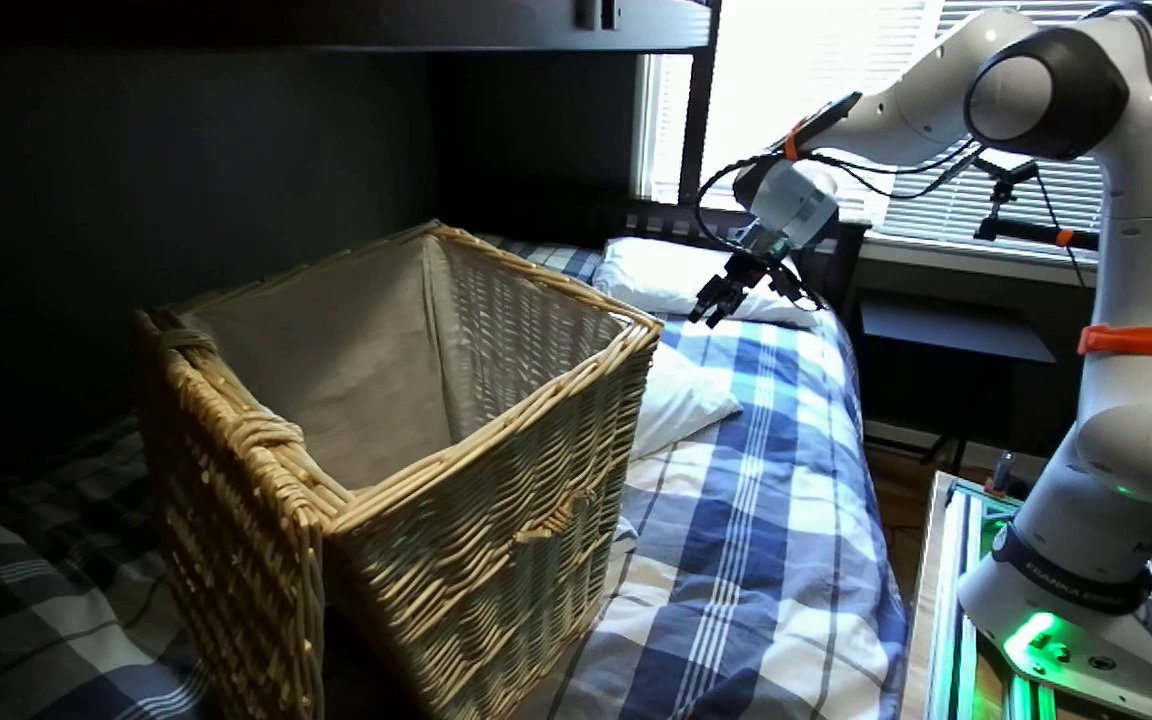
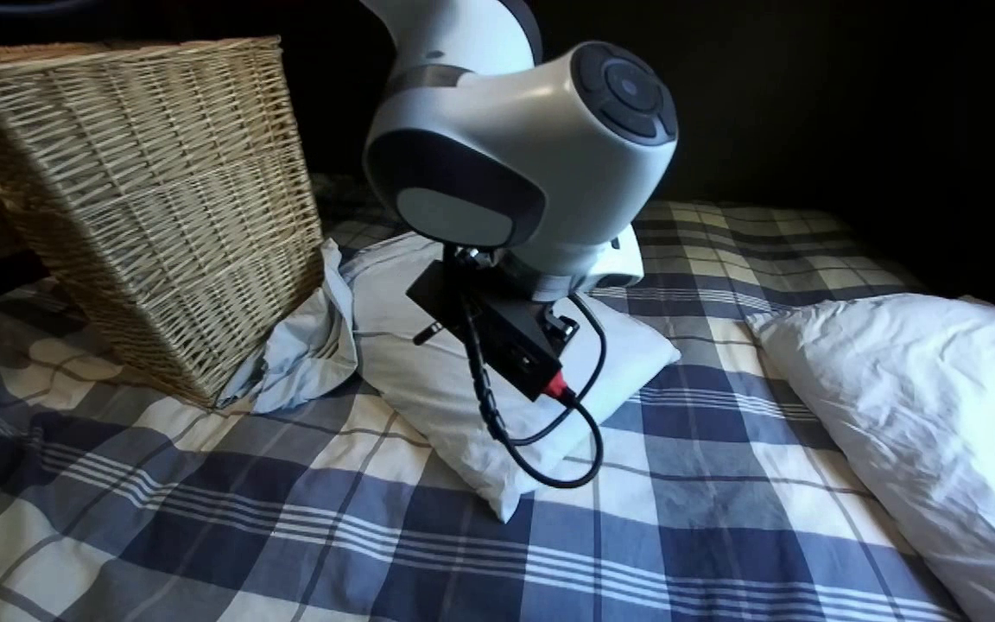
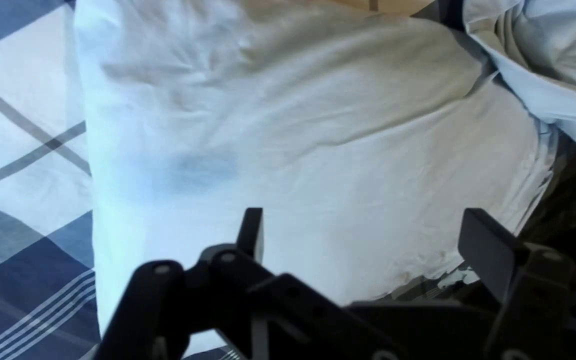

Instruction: Move the pillow to the right

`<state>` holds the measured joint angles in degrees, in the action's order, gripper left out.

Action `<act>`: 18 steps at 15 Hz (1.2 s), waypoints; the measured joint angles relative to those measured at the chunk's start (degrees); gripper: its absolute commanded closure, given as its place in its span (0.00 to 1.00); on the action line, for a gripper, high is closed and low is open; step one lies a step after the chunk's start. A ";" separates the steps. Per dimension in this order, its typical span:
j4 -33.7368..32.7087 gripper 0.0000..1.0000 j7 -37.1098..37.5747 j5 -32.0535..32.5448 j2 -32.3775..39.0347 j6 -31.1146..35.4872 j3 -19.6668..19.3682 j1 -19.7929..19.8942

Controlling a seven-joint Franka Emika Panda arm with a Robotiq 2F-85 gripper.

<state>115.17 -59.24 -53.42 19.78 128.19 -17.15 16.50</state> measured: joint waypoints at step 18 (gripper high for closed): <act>-20.74 0.00 -4.24 0.00 20.55 -0.14 8.08 10.75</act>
<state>94.44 -63.48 -53.42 40.34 128.04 -9.07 27.25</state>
